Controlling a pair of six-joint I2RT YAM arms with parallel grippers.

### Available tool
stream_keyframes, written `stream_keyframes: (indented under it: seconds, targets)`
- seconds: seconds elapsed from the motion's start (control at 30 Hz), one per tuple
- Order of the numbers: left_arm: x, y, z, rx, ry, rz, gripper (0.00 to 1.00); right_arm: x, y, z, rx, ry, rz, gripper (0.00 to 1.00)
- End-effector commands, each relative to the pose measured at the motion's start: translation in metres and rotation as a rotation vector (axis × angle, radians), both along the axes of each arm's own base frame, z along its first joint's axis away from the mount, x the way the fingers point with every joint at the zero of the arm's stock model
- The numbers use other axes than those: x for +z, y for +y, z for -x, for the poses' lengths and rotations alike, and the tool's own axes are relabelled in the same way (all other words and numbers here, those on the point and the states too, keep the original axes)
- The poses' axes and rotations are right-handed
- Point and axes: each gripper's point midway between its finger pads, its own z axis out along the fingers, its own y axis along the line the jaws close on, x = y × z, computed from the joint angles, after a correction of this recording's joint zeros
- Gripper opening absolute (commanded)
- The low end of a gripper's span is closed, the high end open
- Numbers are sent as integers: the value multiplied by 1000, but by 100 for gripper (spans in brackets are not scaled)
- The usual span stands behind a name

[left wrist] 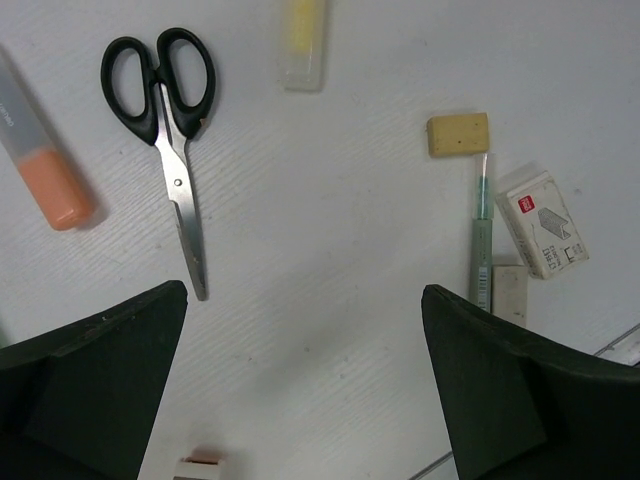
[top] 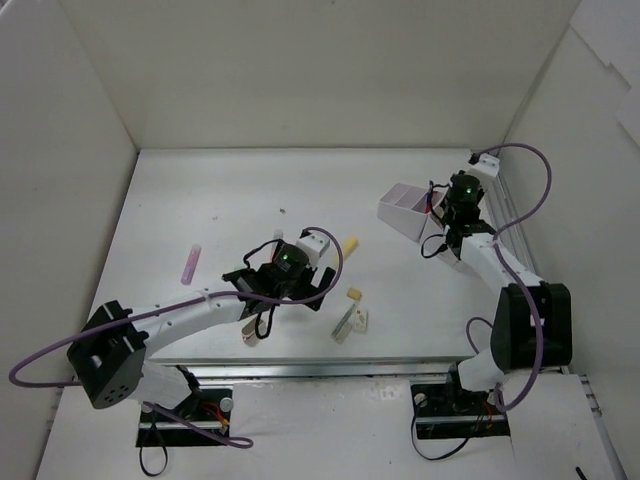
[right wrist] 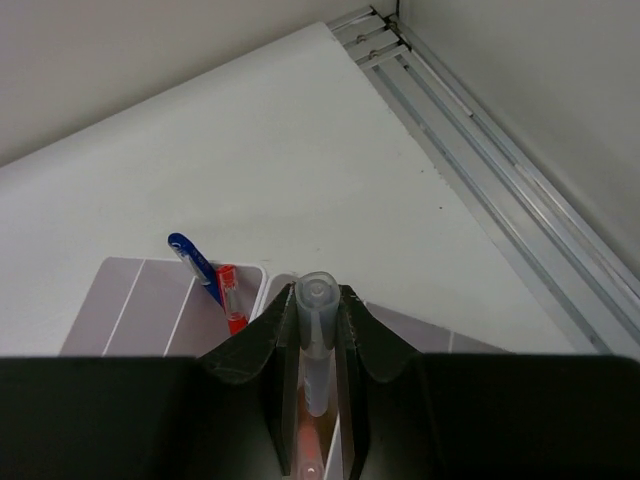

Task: Sort the stationery into containers
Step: Place the pen in the storage box, then pick up the pen from the center of the board.

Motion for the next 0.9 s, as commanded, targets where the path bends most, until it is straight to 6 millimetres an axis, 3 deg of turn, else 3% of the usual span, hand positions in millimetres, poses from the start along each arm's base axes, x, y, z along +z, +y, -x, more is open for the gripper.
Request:
stream_keyframes:
  seconds: [0.0, 0.13, 0.2, 0.23, 0.27, 0.3, 0.33, 0.37, 0.43, 0.47, 0.53, 0.57, 0.6, 0.67, 0.87]
  targets:
    - [35, -23, -18, -21, -65, 83, 100, 42, 5, -37, 29, -188, 14, 2]
    - [20, -35, -24, -39, -33, 52, 99, 28, 10, -47, 60, -178, -3, 2]
    - [21, -42, -27, -51, -31, 61, 99, 23, 11, -44, 49, -174, -16, 17]
    - [15, -45, -27, -57, -15, 54, 100, 17, 9, -39, 40, -163, -19, 28]
    - [17, -49, -31, -58, -19, 56, 100, 16, 9, -34, 37, -163, -24, 57]
    - [14, -53, -29, -66, -15, 51, 100, 27, 9, -27, 32, -192, -33, 67]
    - [9, -55, -31, -74, -11, 35, 99, 25, 8, -20, 27, -192, -37, 75]
    - [5, -60, -28, -92, -9, 26, 99, 26, 8, -15, 26, -187, -39, 98]
    - [-4, -70, -21, -137, 14, 30, 99, 44, 12, -2, 47, -205, -47, 98]
    - [-5, -75, -18, -154, 15, 26, 99, 34, 16, 6, 62, -134, -53, 98]
    - [-11, -82, -16, -168, 28, 2, 100, 43, 17, 21, 52, -112, -61, 98]
    - [-13, -88, -9, -191, 28, -9, 100, 34, 15, 32, 28, -62, -64, 98]
    - [-16, -90, -6, -197, 30, -23, 99, 41, 15, 41, 22, -77, -67, 98]
    - [-20, -98, 4, -229, 32, -40, 99, 32, 11, 57, -10, -54, -75, 98]
    - [-45, -85, 8, -166, 63, -132, 97, 42, 9, 89, -23, -75, -100, 98]
